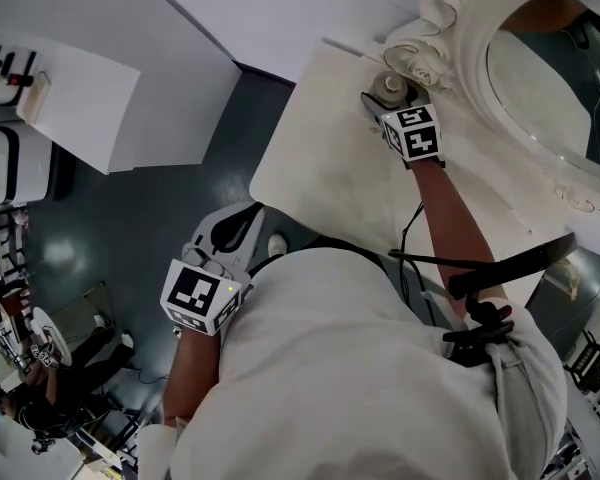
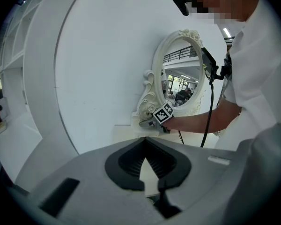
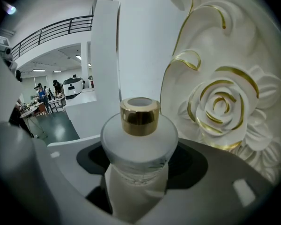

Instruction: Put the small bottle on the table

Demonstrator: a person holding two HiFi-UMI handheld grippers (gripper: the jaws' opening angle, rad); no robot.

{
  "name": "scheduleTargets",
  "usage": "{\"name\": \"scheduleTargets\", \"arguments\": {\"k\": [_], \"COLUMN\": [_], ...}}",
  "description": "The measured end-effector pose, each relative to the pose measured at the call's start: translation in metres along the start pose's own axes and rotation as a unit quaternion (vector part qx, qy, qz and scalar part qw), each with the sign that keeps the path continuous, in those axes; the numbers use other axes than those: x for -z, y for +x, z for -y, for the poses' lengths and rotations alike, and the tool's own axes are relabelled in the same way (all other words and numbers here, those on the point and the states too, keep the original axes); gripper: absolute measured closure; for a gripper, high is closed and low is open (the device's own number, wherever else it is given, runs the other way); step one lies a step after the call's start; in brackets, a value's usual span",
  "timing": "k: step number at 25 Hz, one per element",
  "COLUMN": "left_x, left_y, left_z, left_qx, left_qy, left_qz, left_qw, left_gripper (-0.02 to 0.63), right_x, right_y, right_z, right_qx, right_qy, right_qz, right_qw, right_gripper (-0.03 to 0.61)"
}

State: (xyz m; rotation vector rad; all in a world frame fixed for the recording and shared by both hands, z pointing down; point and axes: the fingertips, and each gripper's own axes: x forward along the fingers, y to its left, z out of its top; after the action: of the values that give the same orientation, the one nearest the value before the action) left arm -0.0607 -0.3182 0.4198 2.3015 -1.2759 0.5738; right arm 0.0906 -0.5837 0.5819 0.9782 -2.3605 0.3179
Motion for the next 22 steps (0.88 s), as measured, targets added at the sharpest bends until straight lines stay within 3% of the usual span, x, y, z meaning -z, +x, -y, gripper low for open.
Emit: {"name": "scheduleTargets", "arguments": {"k": [17,22], "left_x": [0.002,0.003], "left_y": [-0.004,-0.013], "left_z": [0.001,0.0], "left_qx": [0.0,0.001], "left_qy": [0.002,0.004], "left_qz": [0.004,0.009], "left_qw": [1.0,1.0], "left_gripper": [0.611,0.611], "right_x": [0.0,-0.001], "right_y": [0.0,-0.001], "right_z": [-0.001,-0.003], "right_qx": [0.015,0.022], "right_qy": [-0.016,-0.005], "right_qz": [0.008,0.01], "right_qw": [1.0,1.0], "right_gripper": [0.235,0.2]}}
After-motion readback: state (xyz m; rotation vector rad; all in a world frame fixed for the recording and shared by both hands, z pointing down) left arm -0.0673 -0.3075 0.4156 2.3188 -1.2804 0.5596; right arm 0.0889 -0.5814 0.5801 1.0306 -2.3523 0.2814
